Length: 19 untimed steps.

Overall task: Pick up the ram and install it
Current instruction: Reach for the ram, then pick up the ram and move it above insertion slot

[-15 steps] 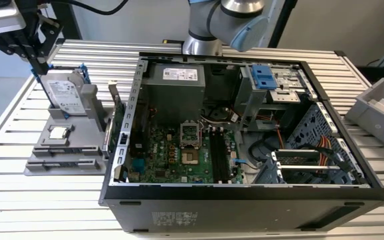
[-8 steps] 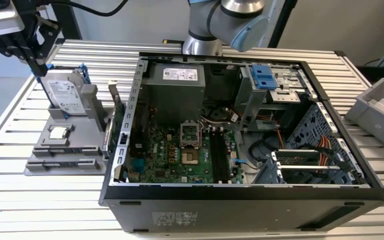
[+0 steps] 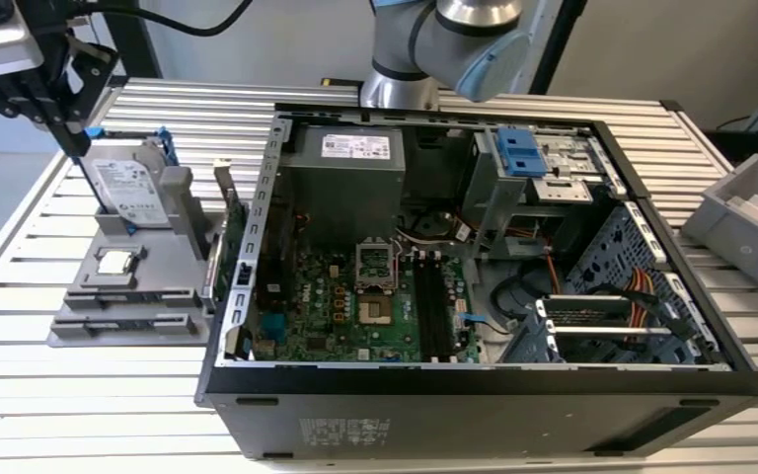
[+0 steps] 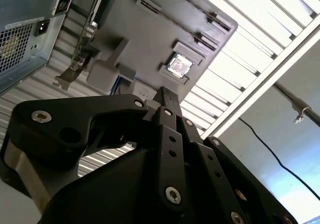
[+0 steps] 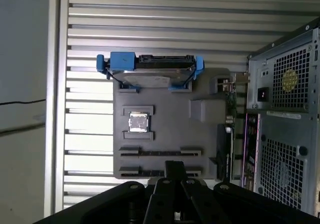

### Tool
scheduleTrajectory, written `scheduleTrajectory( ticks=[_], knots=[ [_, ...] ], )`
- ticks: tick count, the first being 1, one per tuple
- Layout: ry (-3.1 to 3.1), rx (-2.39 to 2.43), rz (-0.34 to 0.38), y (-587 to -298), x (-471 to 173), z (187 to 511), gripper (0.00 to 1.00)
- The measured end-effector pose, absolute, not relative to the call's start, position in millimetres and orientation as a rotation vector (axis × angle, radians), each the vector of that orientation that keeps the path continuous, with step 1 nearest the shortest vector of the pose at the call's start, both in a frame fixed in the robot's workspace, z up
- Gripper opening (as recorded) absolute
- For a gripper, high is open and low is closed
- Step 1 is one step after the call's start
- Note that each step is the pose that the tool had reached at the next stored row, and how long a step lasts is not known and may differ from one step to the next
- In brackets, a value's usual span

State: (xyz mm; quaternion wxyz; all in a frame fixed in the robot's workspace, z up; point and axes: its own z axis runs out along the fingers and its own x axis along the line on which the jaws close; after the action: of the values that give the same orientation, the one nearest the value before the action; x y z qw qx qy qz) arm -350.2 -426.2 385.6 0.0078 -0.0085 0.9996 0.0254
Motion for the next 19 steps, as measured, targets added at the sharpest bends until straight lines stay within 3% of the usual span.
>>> scheduleTrajectory(
  ticks=[19],
  knots=[
    [3.125,-0.053,0.080,-468,-351,384,0.00]
  ],
)
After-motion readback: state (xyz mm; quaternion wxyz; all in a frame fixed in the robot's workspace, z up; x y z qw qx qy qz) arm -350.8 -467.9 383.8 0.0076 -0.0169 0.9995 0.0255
